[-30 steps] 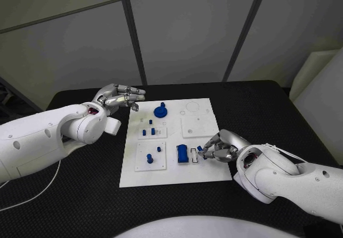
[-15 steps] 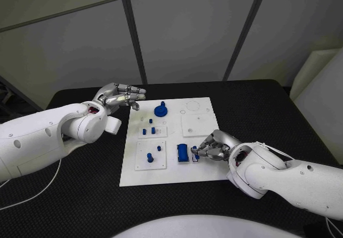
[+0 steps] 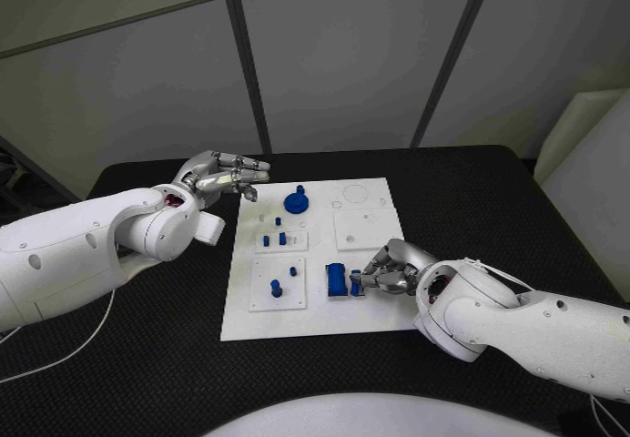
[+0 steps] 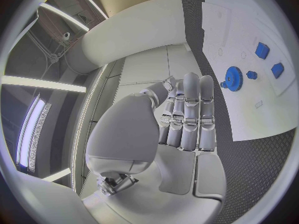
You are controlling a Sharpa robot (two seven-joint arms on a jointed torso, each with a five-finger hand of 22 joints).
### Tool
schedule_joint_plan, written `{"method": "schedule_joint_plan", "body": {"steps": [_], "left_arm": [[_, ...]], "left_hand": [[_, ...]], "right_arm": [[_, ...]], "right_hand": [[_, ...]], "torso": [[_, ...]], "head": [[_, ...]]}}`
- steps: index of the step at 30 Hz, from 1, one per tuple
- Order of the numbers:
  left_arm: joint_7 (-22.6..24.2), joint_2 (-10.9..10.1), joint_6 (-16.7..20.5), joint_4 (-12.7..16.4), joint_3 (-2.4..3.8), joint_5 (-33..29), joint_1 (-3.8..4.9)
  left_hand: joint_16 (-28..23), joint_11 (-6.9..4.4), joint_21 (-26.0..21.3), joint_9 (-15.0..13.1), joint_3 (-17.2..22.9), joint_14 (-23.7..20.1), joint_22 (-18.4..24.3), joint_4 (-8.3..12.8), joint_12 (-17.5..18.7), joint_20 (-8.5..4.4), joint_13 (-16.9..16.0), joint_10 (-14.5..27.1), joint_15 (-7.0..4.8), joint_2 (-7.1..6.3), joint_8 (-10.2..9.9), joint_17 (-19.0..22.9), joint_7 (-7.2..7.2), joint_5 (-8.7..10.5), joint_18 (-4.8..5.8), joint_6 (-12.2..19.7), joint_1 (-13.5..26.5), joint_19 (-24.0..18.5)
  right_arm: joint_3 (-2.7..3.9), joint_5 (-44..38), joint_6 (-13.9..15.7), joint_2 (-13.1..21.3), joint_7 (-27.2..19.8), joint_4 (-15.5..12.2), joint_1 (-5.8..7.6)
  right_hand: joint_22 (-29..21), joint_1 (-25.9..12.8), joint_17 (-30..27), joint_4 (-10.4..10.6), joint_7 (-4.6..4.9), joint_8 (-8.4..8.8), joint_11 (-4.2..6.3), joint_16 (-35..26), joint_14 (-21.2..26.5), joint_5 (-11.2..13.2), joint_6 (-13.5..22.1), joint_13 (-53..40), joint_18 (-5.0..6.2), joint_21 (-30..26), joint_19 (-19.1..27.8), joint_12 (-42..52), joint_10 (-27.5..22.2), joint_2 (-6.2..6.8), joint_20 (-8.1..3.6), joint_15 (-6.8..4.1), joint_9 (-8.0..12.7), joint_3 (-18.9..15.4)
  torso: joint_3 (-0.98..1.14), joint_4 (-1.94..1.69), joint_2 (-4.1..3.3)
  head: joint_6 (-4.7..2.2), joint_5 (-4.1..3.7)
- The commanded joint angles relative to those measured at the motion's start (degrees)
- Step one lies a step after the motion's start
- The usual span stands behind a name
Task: Assemble the parts on the task board
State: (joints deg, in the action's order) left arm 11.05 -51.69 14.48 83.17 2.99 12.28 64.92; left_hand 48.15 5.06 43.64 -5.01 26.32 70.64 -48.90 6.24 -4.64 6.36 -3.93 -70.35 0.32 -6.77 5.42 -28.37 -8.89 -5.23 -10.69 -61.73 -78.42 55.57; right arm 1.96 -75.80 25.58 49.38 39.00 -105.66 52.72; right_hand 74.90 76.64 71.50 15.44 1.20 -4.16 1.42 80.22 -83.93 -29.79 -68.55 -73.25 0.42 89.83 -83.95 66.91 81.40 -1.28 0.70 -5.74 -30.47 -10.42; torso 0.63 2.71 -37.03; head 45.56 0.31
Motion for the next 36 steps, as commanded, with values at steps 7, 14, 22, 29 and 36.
{"method": "schedule_joint_plan", "body": {"steps": [7, 14, 22, 29, 36], "left_arm": [[0.14, 0.03, -0.71, 0.12, 0.05, -0.17, 0.07], [0.13, 0.01, -0.72, 0.08, 0.05, -0.17, 0.07], [0.14, 0.05, -0.73, 0.05, 0.05, -0.17, 0.07], [0.15, 0.06, -0.72, 0.02, 0.05, -0.17, 0.07], [0.12, 0.08, -0.70, -0.03, 0.05, -0.17, 0.07]], "left_hand": [[-0.25, 0.05, -0.15, 0.02, -0.24, 0.23, 0.09, 0.14, 0.15, 0.22, -0.02, 0.24, 0.12, 0.62, -0.36, 0.08, -0.13, 0.25, 0.21, -0.39, 0.00, 0.21], [-0.25, 0.05, -0.15, 0.02, -0.24, 0.23, 0.09, 0.14, 0.15, 0.22, -0.02, 0.24, 0.12, 0.62, -0.36, 0.08, -0.13, 0.25, 0.21, -0.39, 0.00, 0.21], [-0.25, 0.05, -0.15, 0.02, -0.24, 0.23, 0.09, 0.14, 0.15, 0.22, -0.02, 0.24, 0.12, 0.62, -0.36, 0.08, -0.13, 0.25, 0.21, -0.39, 0.00, 0.21], [-0.25, 0.05, -0.15, 0.02, -0.24, 0.23, 0.09, 0.14, 0.15, 0.22, -0.02, 0.24, 0.12, 0.62, -0.36, 0.08, -0.13, 0.25, 0.21, -0.39, 0.00, 0.21], [-0.25, 0.05, -0.15, 0.02, -0.24, 0.23, 0.09, 0.14, 0.15, 0.22, -0.02, 0.24, 0.12, 0.62, -0.36, 0.08, -0.13, 0.25, 0.21, -0.39, 0.00, 0.21]], "right_arm": [[-0.08, -3.35, -1.55, 0.24, 1.55, -0.28, -0.01], [-0.08, -6.64, -1.31, 0.51, 2.28, -0.48, -0.01], [-0.07, -8.37, -0.39, 0.31, 2.43, 0.00, -0.01], [-0.07, -7.88, -0.53, -0.19, 1.49, 0.28, -0.01], [-0.06, -7.58, -1.62, -0.36, 0.63, 1.23, -0.01]], "right_hand": [[15.10, -1.51, -0.17, 1.05, 0.31, 0.09, 1.15, 0.08, -2.65, 6.51, -0.76, -0.07, -0.42, 0.17, -6.05, 0.05, 1.39, 0.79, -0.36, -0.40, -0.25, -1.25], [15.10, 1.38, -0.05, -0.41, -0.08, -0.17, 1.46, 0.12, -2.68, 7.50, -1.44, -0.29, -0.42, 0.17, -6.05, 0.23, 1.41, 1.55, -0.49, -0.60, -0.80, -1.07], [15.10, 3.90, 0.13, -1.68, -0.39, -0.35, 1.72, 0.20, -2.71, 7.95, -1.86, -0.47, -0.42, 0.17, -6.05, 0.35, 1.47, 1.12, -0.70, -0.83, -1.48, -0.47], [15.10, 2.95, 0.13, -1.20, -0.18, -0.32, 1.58, 0.17, -2.70, 13.52, -1.94, -0.54, -0.42, 0.17, -6.05, 0.36, 1.57, 0.89, -0.70, -0.74, -2.23, -1.45], [15.10, 3.29, 0.34, -1.78, -0.23, -0.38, 1.59, 0.25, -2.74, 17.69, -2.17, -0.70, -0.42, 0.17, -6.05, 0.46, 1.64, 0.87, -0.68, -0.74, -3.05, -2.10]], "torso": [[0.04, 0.02, 0.02], [0.03, 0.03, -0.01], [0.00, -0.02, -0.02], [-0.01, -0.01, 0.02], [-0.03, 0.02, 0.06]], "head": [[-0.04, -0.01], [-0.07, -0.05], [-0.12, -0.20], [-0.14, -0.20], [-0.07, -0.17]]}}
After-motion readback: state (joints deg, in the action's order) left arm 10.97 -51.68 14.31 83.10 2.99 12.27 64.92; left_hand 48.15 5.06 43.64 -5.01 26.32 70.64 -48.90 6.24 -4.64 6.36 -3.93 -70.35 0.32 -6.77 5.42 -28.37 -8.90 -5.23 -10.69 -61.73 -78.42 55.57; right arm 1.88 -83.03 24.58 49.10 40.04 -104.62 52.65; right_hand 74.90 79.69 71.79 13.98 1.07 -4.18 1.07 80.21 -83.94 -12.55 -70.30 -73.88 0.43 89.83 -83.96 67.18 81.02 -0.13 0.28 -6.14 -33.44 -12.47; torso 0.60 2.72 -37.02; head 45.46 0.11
